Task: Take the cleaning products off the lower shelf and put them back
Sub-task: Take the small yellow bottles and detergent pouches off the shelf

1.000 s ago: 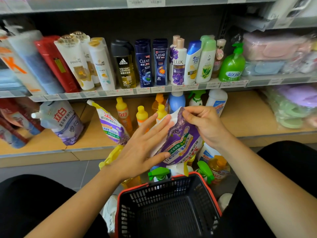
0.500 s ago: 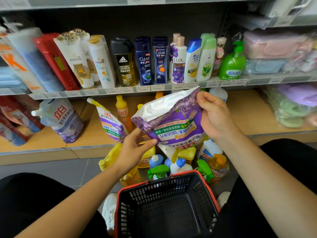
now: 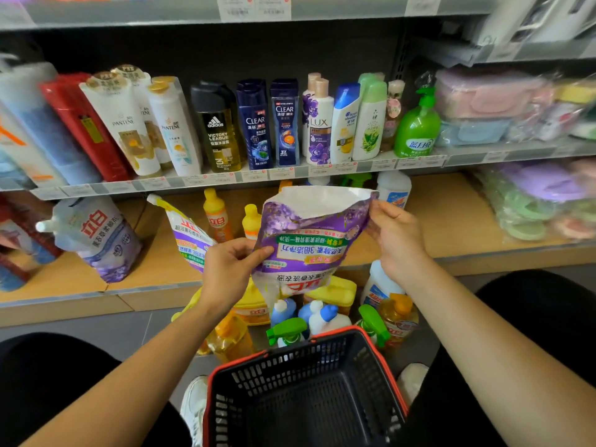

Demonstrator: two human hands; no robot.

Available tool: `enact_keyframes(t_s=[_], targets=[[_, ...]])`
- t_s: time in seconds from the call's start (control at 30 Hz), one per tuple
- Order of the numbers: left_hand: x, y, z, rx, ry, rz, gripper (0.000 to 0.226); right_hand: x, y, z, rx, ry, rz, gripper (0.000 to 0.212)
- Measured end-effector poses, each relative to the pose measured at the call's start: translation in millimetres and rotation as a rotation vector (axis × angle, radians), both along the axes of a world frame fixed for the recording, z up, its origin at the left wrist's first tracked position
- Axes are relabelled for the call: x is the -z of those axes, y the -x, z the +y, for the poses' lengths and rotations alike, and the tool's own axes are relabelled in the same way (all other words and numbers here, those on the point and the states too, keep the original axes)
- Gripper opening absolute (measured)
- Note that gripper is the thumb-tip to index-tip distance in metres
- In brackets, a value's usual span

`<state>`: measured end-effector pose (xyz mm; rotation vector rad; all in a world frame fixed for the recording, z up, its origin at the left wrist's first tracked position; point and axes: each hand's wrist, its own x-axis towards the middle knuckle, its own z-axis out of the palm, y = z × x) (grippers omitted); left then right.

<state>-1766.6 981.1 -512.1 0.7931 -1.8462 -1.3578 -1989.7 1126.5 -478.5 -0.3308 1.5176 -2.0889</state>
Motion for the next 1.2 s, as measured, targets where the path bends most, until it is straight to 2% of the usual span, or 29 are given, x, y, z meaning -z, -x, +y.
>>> enact_keyframes(t_s=[0.1, 0.17, 0.27, 0.33, 0.37, 0.43, 0.5, 0.6, 0.7, 0.77, 0.83, 0.9, 1.0, 1.2], targets=[[-18, 0, -3, -0.018, 0.150, -0.033, 0.008, 1, 4, 5, 0.158, -0.068, 0.024, 0.021], [-31, 0, -2, 0.027, 0.307, -0.078, 0.008, -7, 3, 11, 0.185, -0.058, 0.237, 0.026], [-46, -2, 0, 0.100, 0.566, -0.208, 0.007, -18, -20, 15, -0.167, -0.146, 0.788, 0.049], [-51, -5, 2, 0.145, 0.613, -0.273, 0.011, -12, -39, 10, -0.410, -0.272, 0.992, 0.057], [-52, -7, 3, 0.163, 0.612, -0.291, 0.012, -8, -47, 7, -0.479, -0.337, 1.033, 0.053], [-53, -11, 4, 0.193, 0.591, -0.299, 0.013, -4, -54, 1, -0.508, -0.393, 1.023, 0.036], [-52, -16, 5, 0.233, 0.543, -0.299, 0.014, -2, -55, -2, -0.469, -0.337, 0.976, 0.019], [-47, -26, 1, 0.298, 0.412, -0.298, 0.017, -2, -54, -6, -0.482, -0.274, 0.937, 0.009], [-41, -48, -16, 0.306, 0.306, -0.305, 0.035, 0, -54, -9, -0.512, -0.273, 0.962, 0.010], [-31, -66, -30, 0.313, 0.262, -0.403, 0.051, -2, -51, -9, -0.515, -0.257, 0.969, 0.012], [-19, -84, -38, 0.349, 0.147, -0.485, 0.055, -4, -49, -12, -0.520, -0.244, 0.946, 0.013], [-6, -96, -40, 0.354, 0.069, -0.489, 0.043, -7, -51, -16, -0.517, -0.226, 0.893, 0.016], [2, -106, -43, 0.232, 0.048, -0.371, 0.020, -12, -58, -28, -0.477, -0.185, 0.837, 0.031], [-11, -128, -82, -0.072, -0.084, -0.162, 0.012, -25, -82, -78, -0.506, -0.133, 0.791, 0.042]])
